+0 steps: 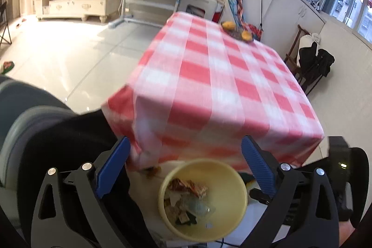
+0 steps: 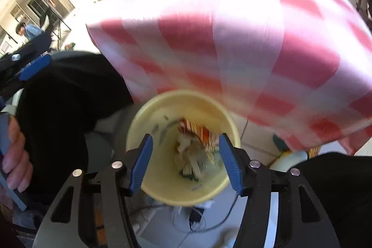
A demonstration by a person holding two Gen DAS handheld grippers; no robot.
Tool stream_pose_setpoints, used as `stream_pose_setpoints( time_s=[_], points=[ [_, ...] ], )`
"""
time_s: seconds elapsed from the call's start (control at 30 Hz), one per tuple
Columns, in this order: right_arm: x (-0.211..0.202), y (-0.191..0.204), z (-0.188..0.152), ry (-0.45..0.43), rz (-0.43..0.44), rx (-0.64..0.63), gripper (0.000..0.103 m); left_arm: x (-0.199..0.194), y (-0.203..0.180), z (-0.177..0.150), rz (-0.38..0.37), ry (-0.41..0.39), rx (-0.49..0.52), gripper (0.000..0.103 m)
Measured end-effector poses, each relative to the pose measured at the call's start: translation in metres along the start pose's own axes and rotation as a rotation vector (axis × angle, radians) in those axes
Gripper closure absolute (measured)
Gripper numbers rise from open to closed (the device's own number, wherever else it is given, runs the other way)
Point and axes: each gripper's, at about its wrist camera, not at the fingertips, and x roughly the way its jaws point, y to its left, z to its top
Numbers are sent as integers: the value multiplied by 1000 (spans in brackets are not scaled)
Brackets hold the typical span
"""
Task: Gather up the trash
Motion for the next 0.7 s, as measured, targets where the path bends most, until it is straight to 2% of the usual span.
stream_pose_setpoints(
  time_s=[0.1,0.2,0.27,0.37,0.47,0.7],
  points=[
    [-25,4,3,-145,-3,5,31,-1,-4,7,15,-34,16,8],
    [-54,7,3,-310,-62,20,19,1,-8,8,17,-46,27,8],
    [-64,7,2,-376,-118,32,15,4,-9,4,28,-51,50,8],
    [-72,0,2,-429,-197,62,12,10,-10,0,41,-33,70,8],
    [-75,-4,3,-450,-261,86,11,7,-14,-1,46,-51,89,8],
    [-78,-3,3,-466,-294,58,10,6,-19,-1,47,-61,106,8]
  ],
)
